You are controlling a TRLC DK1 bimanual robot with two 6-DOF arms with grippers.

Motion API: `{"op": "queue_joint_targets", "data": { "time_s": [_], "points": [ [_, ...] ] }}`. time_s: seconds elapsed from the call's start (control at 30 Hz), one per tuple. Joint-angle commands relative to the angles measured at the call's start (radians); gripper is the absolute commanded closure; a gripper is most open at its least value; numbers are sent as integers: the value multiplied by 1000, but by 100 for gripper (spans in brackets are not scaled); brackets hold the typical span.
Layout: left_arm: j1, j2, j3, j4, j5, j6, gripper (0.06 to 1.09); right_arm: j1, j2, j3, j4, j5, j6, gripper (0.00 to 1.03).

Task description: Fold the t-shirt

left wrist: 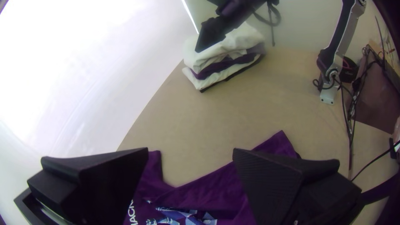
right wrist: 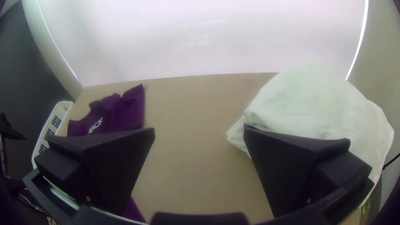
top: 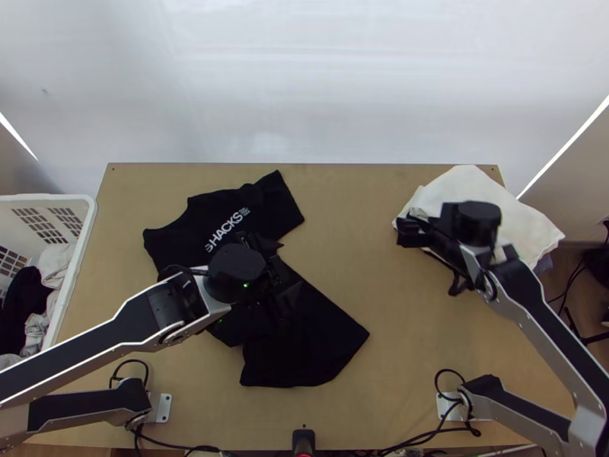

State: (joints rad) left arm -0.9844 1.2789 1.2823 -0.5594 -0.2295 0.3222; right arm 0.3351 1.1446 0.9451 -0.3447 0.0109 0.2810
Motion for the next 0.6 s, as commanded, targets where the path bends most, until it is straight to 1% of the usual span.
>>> {"op": "queue_joint_targets", "data": {
  "time_s": [0.0,0.1,0.2,0.23,0.27,0.37,0.4,0.47,0.5,0.53,0.57],
  "points": [
    [13,-23,26,-77,-56,-43,10,61,185,150,-20,-14,29,4],
    [78,-93,26,-152,-59,-77,10,87,302,250,-36,-46,60,4],
    [115,-144,31,-235,-119,-120,10,116,454,405,-155,-106,81,4],
    [128,-161,31,-254,-140,-133,10,127,495,440,-165,-127,84,4],
    [144,-179,31,-278,-140,-147,10,145,524,465,-165,-150,84,4],
    [225,-224,23,-327,-146,-172,10,202,609,555,-168,-163,78,4],
    [254,-236,18,-336,-146,-173,10,217,624,575,-168,-177,57,4],
    [325,-260,5,-339,-146,-172,10,254,659,633,-194,-192,-14,4],
    [355,-266,2,-341,-146,-172,10,269,673,661,-224,-207,-95,4],
    [386,-274,-8,-343,-146,-169,10,288,682,681,-234,-219,-158,4],
    [409,-282,-20,-343,-146,-161,10,306,695,702,-234,-218,-167,4]
  ]
}}
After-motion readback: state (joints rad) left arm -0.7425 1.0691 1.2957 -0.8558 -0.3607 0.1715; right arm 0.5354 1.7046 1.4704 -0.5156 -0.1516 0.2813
